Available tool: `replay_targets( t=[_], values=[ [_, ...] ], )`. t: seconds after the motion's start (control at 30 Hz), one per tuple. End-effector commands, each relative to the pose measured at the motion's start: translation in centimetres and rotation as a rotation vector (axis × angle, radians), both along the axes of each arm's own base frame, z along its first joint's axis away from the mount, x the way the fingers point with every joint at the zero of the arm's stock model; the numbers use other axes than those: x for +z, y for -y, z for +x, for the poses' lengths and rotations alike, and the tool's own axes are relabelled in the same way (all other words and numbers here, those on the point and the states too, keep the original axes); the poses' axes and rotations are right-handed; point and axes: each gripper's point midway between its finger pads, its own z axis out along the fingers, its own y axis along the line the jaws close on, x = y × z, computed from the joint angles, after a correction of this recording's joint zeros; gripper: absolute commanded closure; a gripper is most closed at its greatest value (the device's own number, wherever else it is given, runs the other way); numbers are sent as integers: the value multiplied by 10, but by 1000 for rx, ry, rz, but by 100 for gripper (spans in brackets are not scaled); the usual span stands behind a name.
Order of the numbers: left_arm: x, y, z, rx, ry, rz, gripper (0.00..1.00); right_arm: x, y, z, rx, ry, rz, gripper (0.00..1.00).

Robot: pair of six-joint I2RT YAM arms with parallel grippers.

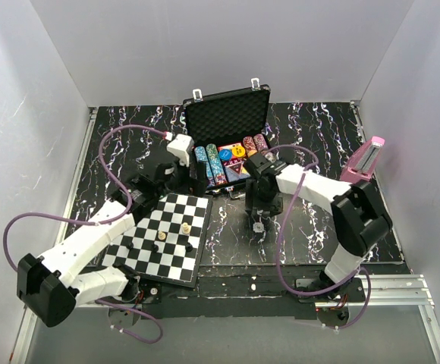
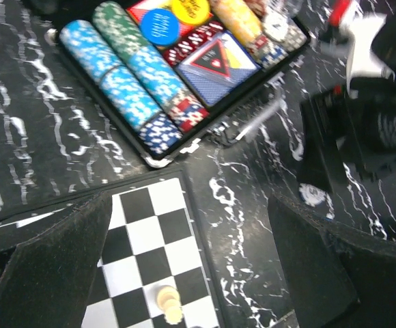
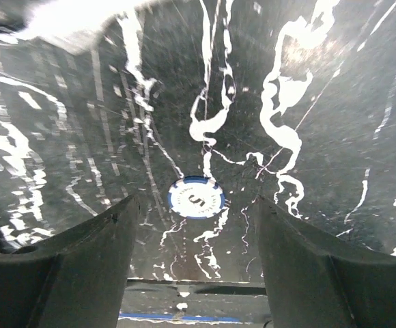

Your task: Pack up texas hold em set

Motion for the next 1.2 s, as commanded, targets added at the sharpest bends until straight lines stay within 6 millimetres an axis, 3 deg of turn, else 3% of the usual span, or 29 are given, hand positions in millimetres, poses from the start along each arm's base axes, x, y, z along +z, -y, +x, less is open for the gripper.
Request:
replay_targets(
  t=[0.0, 0.23, 0.37, 0.47, 0.53, 0.7, 0.9, 1.17],
  values=[
    [-13, 24, -10, -3, -22, -1, 2, 65, 9, 39, -34, 179, 67, 24],
    [-55, 85, -37, -90, -87, 25, 2, 91, 75, 78, -173, 308, 160, 24],
    [-77, 136, -56, -191, -116, 100, 5, 100, 119, 87, -276, 367, 189, 24],
    [-100, 170, -73, -270, -144, 157, 11, 112, 139, 87, -321, 418, 210, 24],
    [-122, 183, -81, -301, -172, 207, 15, 117, 143, 85, -335, 435, 246, 24],
    [-144, 204, -89, -338, -189, 261, 20, 119, 147, 75, -348, 462, 272, 24],
    [-166, 207, -87, -321, -213, 307, 20, 118, 143, 61, -348, 503, 314, 24],
    [-182, 212, -82, -322, -219, 342, 29, 118, 140, 51, -342, 509, 336, 25]
  ],
)
